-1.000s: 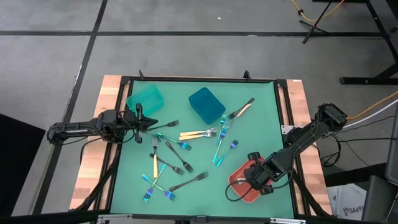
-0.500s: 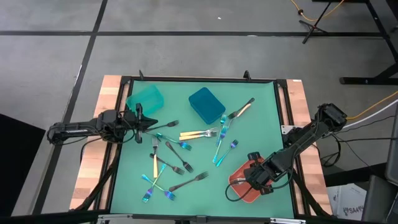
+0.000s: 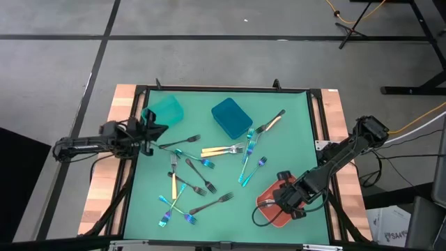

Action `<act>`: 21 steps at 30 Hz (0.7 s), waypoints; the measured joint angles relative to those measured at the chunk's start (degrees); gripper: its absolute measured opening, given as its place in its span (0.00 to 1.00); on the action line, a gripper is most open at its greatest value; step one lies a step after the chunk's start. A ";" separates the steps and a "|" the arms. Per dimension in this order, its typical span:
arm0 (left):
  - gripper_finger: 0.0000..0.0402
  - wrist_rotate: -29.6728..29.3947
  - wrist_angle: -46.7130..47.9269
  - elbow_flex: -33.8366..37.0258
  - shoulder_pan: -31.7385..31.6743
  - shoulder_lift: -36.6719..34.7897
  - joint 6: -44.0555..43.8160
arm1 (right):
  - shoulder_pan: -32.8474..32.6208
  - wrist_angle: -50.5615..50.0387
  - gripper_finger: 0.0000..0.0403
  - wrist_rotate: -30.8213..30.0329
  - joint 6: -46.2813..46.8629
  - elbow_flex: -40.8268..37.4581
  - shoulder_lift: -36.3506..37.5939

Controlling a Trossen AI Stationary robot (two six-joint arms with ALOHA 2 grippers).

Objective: Sort silverware by color (type)
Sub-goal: Put the black fork into the green bin

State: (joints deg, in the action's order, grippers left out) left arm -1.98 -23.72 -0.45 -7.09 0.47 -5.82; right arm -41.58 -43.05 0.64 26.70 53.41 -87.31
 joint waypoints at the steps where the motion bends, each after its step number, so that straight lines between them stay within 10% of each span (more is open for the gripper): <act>1: 0.00 0.14 -1.85 0.00 0.00 0.00 -1.27 | 0.00 0.03 0.31 -0.01 0.00 0.17 0.00; 9: 0.02 -0.46 -10.26 0.00 0.00 0.01 -4.74 | 0.00 -0.46 0.31 0.00 0.00 0.21 0.00; 21: 0.31 -2.83 -10.90 -3.08 0.02 3.78 -5.49 | 0.00 -0.42 0.31 0.00 0.00 0.24 0.00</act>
State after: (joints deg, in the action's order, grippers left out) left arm -4.81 -34.62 -3.53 -7.07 4.25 -11.31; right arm -41.58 -43.46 0.64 26.70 53.65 -87.31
